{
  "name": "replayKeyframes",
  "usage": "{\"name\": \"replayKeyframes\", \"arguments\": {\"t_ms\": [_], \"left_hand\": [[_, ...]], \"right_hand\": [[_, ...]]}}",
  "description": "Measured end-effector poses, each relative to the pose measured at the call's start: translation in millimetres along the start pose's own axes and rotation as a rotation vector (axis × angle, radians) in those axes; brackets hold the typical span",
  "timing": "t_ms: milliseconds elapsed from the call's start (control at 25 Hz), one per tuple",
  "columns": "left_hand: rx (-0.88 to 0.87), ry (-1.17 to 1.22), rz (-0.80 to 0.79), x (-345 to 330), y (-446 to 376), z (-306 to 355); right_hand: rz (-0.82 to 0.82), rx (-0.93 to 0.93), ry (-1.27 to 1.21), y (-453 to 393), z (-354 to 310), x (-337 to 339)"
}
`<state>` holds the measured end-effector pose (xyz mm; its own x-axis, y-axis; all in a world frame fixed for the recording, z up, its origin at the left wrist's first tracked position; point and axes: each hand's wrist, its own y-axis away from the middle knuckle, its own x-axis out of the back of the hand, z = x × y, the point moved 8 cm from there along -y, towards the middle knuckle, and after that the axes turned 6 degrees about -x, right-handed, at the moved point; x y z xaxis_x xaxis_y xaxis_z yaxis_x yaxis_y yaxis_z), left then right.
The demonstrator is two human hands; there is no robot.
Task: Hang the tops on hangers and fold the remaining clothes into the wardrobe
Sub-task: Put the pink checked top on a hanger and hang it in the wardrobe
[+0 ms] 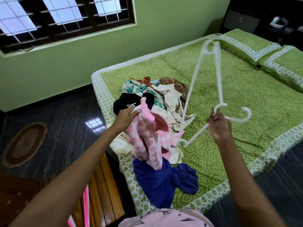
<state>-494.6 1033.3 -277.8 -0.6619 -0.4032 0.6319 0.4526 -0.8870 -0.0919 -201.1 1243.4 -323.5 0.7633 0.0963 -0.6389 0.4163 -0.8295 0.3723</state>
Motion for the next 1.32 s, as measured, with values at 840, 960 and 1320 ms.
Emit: {"name": "replayKeyframes", "arguments": {"t_ms": [840, 960, 1320], "left_hand": [[-0.311, -0.394, -0.265, 27.7, -30.5, 88.0], [-0.481, -0.609, -0.295, 35.5, -42.3, 108.0], [-0.754, -0.794, -0.189, 24.9, -30.6, 126.1]], "right_hand": [[-0.044, -0.286, 0.55, 11.2, 90.2, 51.9], [-0.07, -0.24, 0.517, 8.4, 83.8, 38.3], [-0.078, -0.132, 0.487, 13.8, 78.1, 5.2]]}}
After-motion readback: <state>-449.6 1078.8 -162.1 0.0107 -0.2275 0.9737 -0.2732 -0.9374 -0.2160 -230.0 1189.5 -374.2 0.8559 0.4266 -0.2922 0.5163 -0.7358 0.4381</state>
